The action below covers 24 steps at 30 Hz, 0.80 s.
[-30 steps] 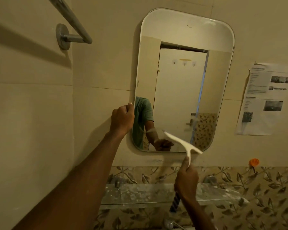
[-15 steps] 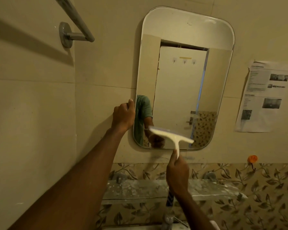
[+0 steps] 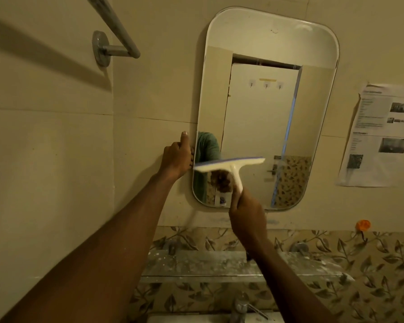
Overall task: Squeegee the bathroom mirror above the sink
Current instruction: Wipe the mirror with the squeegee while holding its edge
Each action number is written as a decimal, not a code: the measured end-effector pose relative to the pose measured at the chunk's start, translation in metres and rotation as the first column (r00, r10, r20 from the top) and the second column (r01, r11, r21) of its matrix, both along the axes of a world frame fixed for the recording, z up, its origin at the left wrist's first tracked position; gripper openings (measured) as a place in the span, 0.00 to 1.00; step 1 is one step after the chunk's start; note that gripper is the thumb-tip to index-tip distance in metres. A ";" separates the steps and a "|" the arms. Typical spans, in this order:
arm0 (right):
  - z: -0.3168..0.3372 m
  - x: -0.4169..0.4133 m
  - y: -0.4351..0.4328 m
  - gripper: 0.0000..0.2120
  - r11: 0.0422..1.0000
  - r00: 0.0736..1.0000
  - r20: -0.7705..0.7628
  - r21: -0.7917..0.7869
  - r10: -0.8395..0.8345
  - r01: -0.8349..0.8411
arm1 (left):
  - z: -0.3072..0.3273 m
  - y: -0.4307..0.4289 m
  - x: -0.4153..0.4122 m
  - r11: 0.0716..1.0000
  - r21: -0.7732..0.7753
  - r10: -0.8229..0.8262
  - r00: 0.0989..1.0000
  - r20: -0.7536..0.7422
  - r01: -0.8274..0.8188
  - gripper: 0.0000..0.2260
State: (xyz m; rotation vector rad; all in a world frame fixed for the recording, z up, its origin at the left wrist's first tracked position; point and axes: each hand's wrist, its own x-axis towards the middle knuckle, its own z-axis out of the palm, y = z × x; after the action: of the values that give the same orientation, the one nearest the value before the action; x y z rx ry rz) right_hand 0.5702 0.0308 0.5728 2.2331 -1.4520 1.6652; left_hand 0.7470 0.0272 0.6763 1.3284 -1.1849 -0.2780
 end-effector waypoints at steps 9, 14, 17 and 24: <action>-0.050 -0.030 0.010 0.12 0.993 0.979 -0.203 0.108 -0.020 0.043 | -0.016 -0.004 -0.004 0.997 -0.054 0.057 0.998 0.020 -0.056 0.26; -0.021 -0.020 0.001 0.16 0.996 0.854 -0.520 -0.090 -0.037 -0.011 | -0.029 -0.004 -0.008 0.996 -0.064 0.067 0.998 -0.020 -0.068 0.22; -0.016 -0.029 -0.022 0.20 0.981 0.764 -0.637 -0.191 -0.104 -0.025 | -0.030 -0.005 -0.011 0.992 -0.081 0.096 0.995 -0.016 -0.097 0.23; -0.034 -0.113 -0.046 0.13 0.986 0.708 -0.687 -0.142 -0.165 0.092 | -0.034 -0.007 -0.014 0.984 -0.101 0.148 0.989 0.006 -0.146 0.23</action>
State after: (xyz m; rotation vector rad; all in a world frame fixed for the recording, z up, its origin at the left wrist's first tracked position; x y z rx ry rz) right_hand 0.4567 -0.0148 0.5386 2.2461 -1.2288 0.6671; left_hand 0.7326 0.0201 0.6424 1.3240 -1.0920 -0.1018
